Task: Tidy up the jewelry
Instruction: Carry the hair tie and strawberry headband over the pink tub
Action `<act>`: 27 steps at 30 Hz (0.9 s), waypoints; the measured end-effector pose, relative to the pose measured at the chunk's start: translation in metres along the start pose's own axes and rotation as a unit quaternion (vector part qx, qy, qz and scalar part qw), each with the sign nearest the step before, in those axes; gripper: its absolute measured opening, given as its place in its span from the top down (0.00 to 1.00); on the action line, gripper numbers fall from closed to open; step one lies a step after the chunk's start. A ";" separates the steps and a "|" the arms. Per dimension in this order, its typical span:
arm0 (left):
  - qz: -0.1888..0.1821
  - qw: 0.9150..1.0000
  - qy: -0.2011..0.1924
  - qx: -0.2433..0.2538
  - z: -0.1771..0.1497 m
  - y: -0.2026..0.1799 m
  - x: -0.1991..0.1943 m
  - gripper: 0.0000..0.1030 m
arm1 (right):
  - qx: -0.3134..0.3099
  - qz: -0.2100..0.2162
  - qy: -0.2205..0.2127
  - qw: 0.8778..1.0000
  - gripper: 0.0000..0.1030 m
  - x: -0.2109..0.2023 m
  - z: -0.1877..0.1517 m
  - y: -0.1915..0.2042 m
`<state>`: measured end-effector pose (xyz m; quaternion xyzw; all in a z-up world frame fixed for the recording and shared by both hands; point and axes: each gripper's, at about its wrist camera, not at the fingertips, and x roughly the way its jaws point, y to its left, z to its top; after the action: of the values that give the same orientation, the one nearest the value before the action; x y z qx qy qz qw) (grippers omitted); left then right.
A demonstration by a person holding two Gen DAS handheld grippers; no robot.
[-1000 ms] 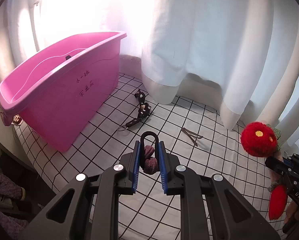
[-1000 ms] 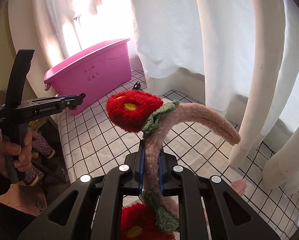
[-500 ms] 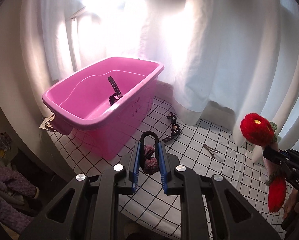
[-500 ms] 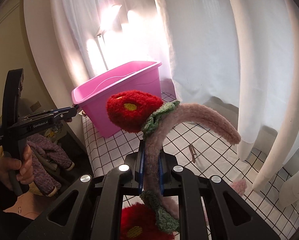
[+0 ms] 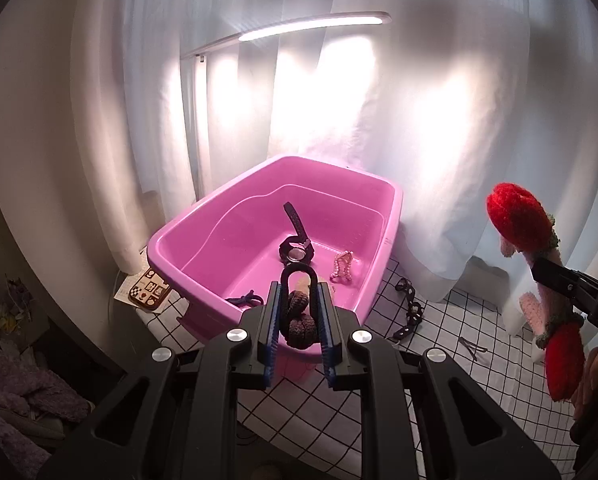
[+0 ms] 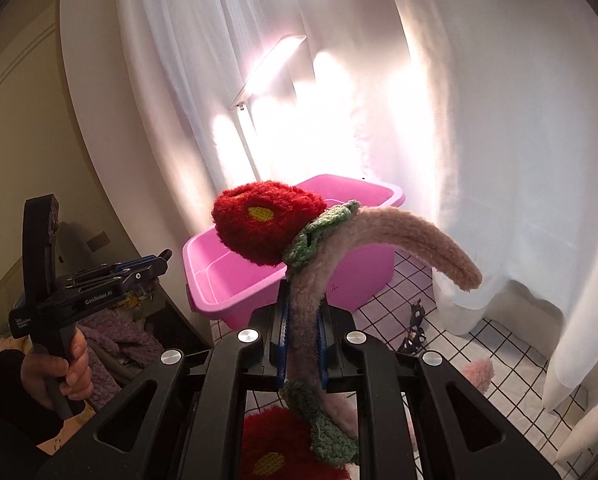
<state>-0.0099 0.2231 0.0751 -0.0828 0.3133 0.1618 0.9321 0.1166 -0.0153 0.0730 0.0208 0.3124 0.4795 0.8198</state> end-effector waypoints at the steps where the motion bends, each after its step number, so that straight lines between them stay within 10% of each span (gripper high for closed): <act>1: -0.003 1.000 -0.004 0.003 0.008 0.008 0.005 0.83 | -0.002 0.001 -0.004 1.000 0.89 0.008 0.009 0.006; 12: -0.051 0.998 0.003 0.023 0.072 0.070 0.080 0.83 | 0.009 0.009 -0.027 1.000 0.89 0.097 0.084 0.042; 27: -0.053 0.994 0.077 0.062 0.094 0.096 0.170 0.82 | 0.139 0.037 0.020 0.989 0.89 0.197 0.101 0.021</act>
<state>0.1367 0.3790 0.0405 -0.0535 0.3888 0.0851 0.9158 0.2214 0.1803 0.0641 0.1366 0.3914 0.4613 0.7844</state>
